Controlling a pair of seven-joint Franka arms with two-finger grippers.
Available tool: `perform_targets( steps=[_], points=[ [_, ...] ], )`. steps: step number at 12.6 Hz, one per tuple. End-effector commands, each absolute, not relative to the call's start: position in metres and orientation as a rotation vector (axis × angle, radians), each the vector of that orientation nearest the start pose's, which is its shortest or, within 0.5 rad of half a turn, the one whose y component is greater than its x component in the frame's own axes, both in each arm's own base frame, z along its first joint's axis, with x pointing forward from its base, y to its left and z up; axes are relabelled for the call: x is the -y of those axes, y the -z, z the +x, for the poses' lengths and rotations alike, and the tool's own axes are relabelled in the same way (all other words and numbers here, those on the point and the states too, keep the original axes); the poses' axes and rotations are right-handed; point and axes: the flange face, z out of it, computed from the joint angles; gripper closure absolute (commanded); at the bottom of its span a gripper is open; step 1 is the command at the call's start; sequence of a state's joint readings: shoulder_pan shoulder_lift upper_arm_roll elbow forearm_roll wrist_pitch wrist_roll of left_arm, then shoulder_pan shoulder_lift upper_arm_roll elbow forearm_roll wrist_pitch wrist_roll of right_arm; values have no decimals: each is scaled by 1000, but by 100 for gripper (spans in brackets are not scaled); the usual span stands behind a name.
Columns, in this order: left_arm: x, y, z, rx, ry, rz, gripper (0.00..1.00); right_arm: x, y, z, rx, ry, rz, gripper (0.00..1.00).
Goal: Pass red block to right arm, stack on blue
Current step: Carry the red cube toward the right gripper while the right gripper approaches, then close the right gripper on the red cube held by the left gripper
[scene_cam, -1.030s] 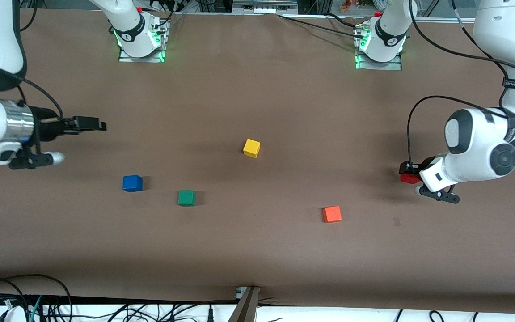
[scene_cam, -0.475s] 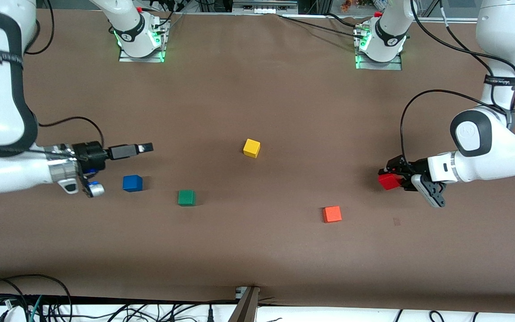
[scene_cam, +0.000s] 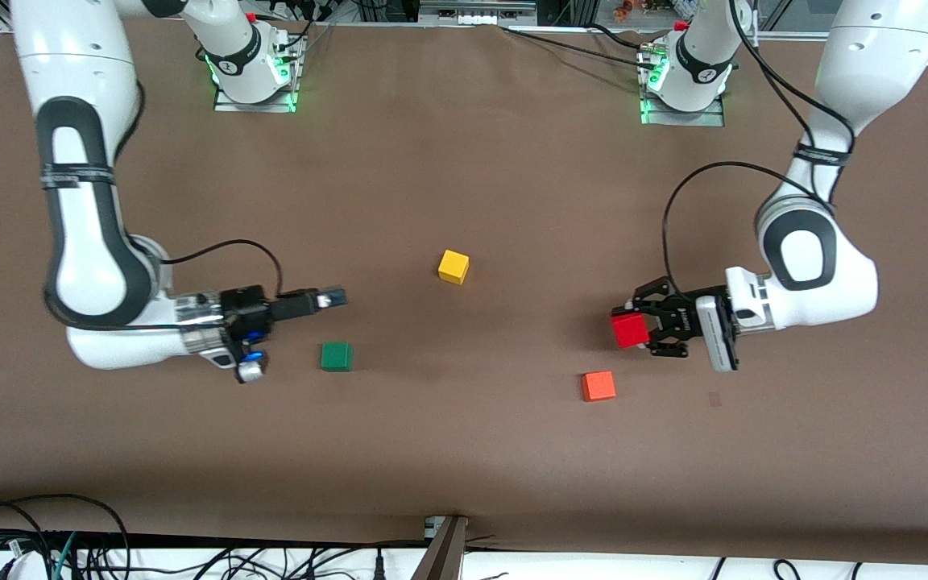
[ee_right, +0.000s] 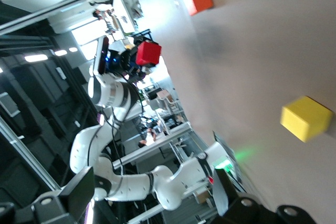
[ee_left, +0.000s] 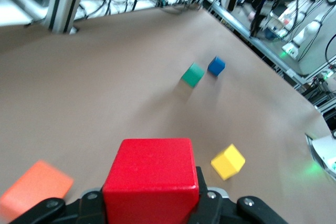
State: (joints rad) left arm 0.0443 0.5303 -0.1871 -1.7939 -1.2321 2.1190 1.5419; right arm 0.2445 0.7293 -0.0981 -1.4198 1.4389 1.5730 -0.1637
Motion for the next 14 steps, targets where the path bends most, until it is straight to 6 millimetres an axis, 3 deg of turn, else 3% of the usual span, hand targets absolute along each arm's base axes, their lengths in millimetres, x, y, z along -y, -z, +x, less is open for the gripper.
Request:
perform_targets(
  steps=[1, 3, 6, 14],
  points=[
    [179, -282, 656, 923, -764, 1852, 97, -262, -286, 666, -194, -403, -1712, 0],
    [235, -282, 649, 948, -808, 1775, 98, -293, -275, 661, -232, -374, -1699, 0],
    [276, -282, 638, 974, -942, 1753, 100, -332, -275, 652, -280, -336, -1688, 0],
    [323, -265, 617, 876, -1078, 1704, 100, -377, -272, 635, -341, -301, -1712, 0]
  ],
)
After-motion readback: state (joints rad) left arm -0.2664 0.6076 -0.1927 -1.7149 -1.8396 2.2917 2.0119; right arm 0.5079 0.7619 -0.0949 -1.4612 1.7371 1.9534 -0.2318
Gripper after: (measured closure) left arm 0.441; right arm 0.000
